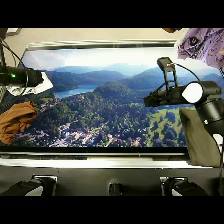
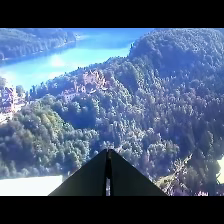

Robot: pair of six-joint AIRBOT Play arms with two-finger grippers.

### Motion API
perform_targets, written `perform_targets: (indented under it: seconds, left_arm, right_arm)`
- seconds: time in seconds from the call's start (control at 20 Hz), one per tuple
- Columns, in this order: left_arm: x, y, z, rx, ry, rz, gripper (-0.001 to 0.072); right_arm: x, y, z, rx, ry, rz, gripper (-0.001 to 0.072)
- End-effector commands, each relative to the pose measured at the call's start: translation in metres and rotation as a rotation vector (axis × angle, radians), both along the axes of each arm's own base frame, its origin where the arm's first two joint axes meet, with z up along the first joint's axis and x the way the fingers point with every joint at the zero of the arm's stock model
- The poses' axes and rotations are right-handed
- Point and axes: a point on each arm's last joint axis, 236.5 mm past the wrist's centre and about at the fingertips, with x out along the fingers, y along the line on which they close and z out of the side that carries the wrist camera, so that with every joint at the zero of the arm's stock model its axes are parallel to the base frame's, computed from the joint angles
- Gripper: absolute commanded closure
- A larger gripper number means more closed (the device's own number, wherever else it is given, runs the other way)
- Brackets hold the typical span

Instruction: Fold the clothes and pants, and hang the long-sleeved shirts on hangers.

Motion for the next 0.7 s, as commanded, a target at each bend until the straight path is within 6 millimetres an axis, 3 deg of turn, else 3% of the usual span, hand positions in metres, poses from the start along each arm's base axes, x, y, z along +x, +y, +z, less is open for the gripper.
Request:
perform_targets:
  seconds: [0.0, 0.05, 0.1, 0.15, 0.25, 0.35, 0.5, 0.65]
  left_arm:
    - [0.0, 0.0, 0.001, -0.001, -0.004, 0.0, 0.0688]
    - [0.0, 0.0, 0.0, 0.0, -0.003, 0.0, 0.0662]
    - [0.001, 0.001, 0.0, -0.008, 0.0, 0.013, 0.0362]
    - [0.0, 0.003, -0.001, -0.038, 0.018, 0.067, -0.0012]
    - [0.0, 0.028, -0.007, -0.002, 0.044, 0.166, -0.0013]
    - [-0.002, 0.08, -0.023, 0.034, 0.092, 0.338, -0.0013]
    - [-0.01, 0.165, -0.065, 0.033, 0.155, 0.545, -0.0013]
    - [-0.019, 0.232, -0.11, 0.018, 0.163, 0.707, -0.0013]
  right_arm:
    - [0.0, 0.0, 0.001, 0.001, -0.001, 0.001, 0.0684]
    - [0.0, 0.0, 0.001, 0.001, -0.001, 0.001, 0.0684]
    - [0.0, 0.0, 0.001, 0.001, -0.001, 0.001, 0.0684]
    - [0.0, 0.0, 0.001, 0.001, -0.001, 0.001, 0.0684]
    - [0.0, 0.0, 0.001, 0.001, -0.001, 0.001, 0.0684]
    - [0.0, 0.0, 0.001, 0.001, -0.001, 0.001, 0.0684]
    - [0.0, 0.0, 0.001, 0.001, -0.001, 0.001, 0.0684]
    - [0.0, 0.001, 0.001, 0.001, -0.001, 0.001, 0.0684]
